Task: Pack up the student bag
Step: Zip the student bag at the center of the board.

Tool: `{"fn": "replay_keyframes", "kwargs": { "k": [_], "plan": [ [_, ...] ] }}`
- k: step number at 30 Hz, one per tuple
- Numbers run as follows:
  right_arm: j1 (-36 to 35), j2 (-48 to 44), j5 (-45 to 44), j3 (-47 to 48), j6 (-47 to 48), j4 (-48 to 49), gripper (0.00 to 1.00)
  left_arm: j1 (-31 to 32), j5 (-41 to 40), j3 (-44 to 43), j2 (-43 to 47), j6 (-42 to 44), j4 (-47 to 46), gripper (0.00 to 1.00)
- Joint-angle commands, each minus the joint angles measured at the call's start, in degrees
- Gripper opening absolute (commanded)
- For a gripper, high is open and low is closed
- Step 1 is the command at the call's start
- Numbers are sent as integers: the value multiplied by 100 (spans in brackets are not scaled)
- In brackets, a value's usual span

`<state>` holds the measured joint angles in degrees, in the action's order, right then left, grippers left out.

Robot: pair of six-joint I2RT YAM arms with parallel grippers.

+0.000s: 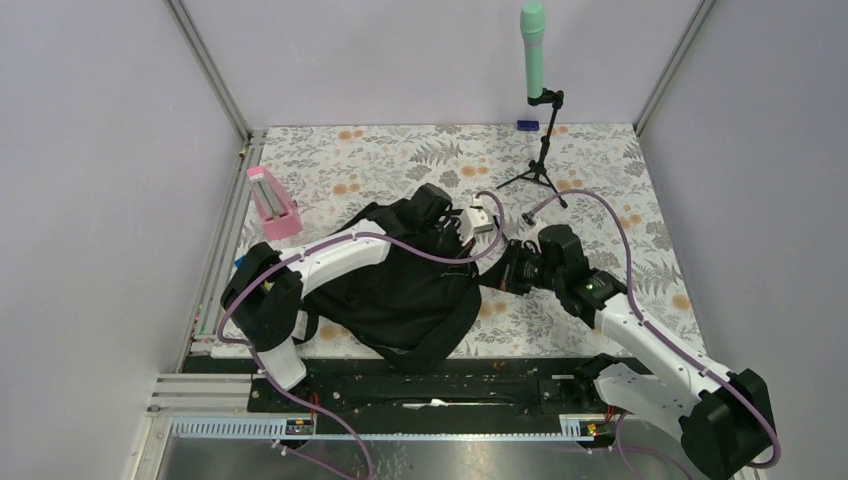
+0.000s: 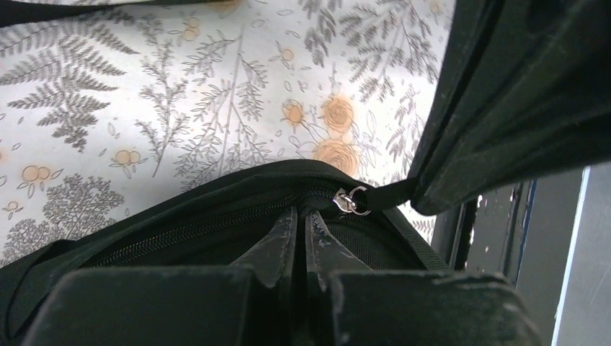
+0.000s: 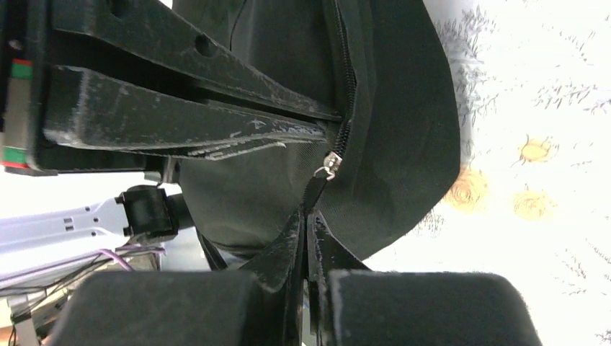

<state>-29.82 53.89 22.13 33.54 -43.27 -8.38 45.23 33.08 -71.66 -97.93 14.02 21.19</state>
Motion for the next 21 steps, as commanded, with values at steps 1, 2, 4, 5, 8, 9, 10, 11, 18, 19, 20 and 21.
{"fn": "replay_keyframes", "kwargs": {
  "k": [1,2,4,5,8,9,10,11,18,19,20,21],
  "plan": [
    [121,382,-446,791,269,80,0,-251,-798,-349,-39,-934,-975,0],
    [149,536,-522,986,398,3,0,-320,-895,-357,-46,-1122,-1107,0],
    [203,885,-681,1387,618,-111,0,-453,-1144,-366,-71,-1478,-1317,0],
    [240,1095,-798,1588,707,-138,0,-514,-1229,-363,-83,-1723,-1413,0],
    [313,1790,-946,2252,965,-199,0,-636,-1252,-336,-96,-2001,-1614,0],
    [331,2020,-921,2408,1009,-200,0,-655,-1161,-326,-84,-1971,-1621,1],
    [340,2214,-886,2538,1039,-205,0,-664,-1072,-323,-55,-1895,-1595,9],
    [349,2388,-838,2635,1056,-197,0,-671,-1019,-318,-13,-1790,-1516,20],
    [387,2723,-594,2533,989,218,0,-1007,-1406,-285,303,-420,-793,70],
    [389,2730,-548,2502,987,254,0,-1128,-1196,-298,302,-292,-755,71],
    [390,2729,-478,2483,983,283,0,-1303,-953,-343,291,-293,-755,72],
    [390,2726,-428,2456,983,297,0,-1484,-696,-405,261,-385,-766,72]
  ]
}}
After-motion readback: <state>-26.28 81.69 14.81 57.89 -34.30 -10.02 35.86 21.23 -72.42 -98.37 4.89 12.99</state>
